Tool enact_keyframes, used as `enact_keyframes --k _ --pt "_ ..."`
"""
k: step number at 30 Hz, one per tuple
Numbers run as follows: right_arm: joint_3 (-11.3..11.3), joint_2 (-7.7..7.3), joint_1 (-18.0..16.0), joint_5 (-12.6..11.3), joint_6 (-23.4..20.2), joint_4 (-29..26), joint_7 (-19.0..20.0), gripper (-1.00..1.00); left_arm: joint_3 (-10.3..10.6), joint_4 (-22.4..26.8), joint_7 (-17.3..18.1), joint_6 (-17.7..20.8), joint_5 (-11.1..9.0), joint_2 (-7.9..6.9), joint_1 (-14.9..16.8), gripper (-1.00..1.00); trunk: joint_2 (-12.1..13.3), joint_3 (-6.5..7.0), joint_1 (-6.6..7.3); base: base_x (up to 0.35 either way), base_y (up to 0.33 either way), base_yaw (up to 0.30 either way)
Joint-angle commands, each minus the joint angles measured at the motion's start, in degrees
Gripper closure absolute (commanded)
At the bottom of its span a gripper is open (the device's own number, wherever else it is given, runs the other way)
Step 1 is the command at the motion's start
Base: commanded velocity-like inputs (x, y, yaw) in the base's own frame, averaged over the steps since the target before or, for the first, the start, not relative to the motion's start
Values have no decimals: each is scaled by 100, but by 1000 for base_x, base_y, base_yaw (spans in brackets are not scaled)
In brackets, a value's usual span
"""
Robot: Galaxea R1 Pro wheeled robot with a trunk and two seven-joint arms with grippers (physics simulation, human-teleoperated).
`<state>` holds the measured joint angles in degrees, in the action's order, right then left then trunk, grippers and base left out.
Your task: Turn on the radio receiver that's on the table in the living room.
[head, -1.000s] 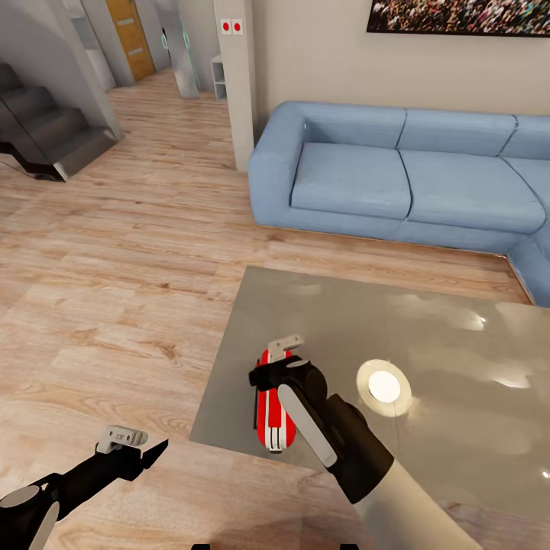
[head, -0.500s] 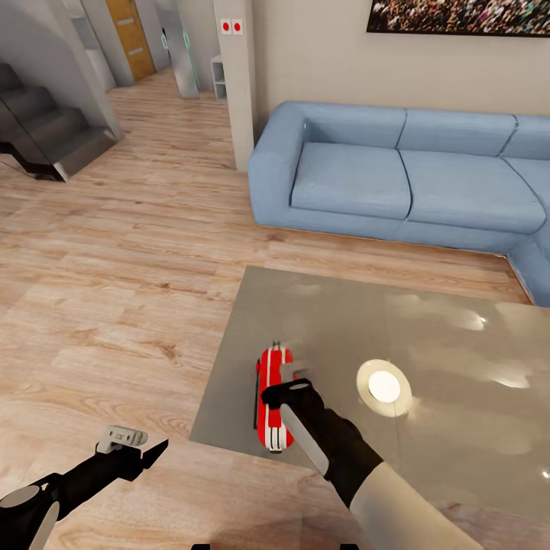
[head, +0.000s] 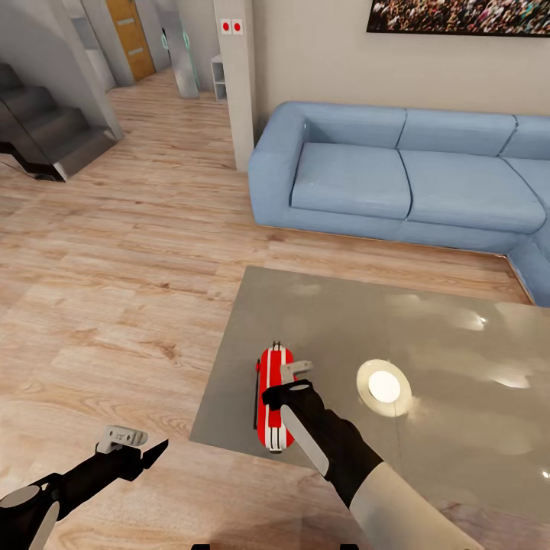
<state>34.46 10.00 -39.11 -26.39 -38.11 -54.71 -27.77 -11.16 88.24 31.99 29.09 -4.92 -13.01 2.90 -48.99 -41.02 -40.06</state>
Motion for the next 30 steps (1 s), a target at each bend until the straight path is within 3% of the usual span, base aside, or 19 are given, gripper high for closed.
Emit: enact_keyframes --k 1,30 --pt "0 0 0 -2 11 8 0 -100 0 0 0 0 0 0 0 -100 0 0 0 0 0 0" --pt "10 0 0 -50 117 79 81 -100 0 0 0 0 0 5 0 -100 0 0 0 0 0 0"
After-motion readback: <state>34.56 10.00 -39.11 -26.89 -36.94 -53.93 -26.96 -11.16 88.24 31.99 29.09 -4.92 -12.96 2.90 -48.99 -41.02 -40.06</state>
